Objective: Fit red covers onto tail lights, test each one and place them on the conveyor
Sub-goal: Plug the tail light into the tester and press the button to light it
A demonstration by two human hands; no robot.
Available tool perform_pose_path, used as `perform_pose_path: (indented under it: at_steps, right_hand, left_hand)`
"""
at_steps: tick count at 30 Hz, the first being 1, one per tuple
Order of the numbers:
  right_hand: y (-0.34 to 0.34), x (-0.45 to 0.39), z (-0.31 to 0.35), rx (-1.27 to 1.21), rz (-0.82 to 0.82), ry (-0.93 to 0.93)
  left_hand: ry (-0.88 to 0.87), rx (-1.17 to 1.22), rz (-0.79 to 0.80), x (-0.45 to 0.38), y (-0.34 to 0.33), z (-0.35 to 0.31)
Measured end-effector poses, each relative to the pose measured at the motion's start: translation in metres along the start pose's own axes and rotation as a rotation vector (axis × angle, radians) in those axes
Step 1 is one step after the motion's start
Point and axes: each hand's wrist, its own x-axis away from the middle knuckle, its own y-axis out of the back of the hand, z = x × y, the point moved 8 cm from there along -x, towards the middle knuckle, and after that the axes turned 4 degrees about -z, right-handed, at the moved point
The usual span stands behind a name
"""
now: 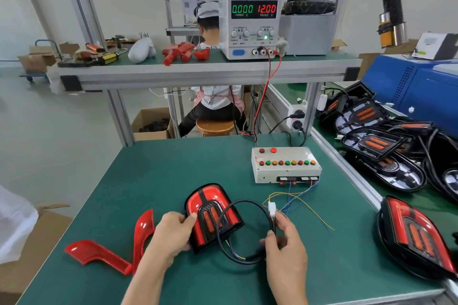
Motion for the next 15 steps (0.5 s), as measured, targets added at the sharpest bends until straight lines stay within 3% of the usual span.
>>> perform_pose_path:
  at_steps: [5, 15]
  right_hand:
    - [0.006, -0.003, -0.005, -0.12, -0.073, -0.027]
    - [0.022, -0.004, -0.015, -0.49, -0.316, -0.104]
  left_hand:
    - [0.018, -0.007, 0.011, 0.003, -0.004, -0.005]
    - [-0.025, 0.234, -0.061, 0.013, -0.005, 0.015]
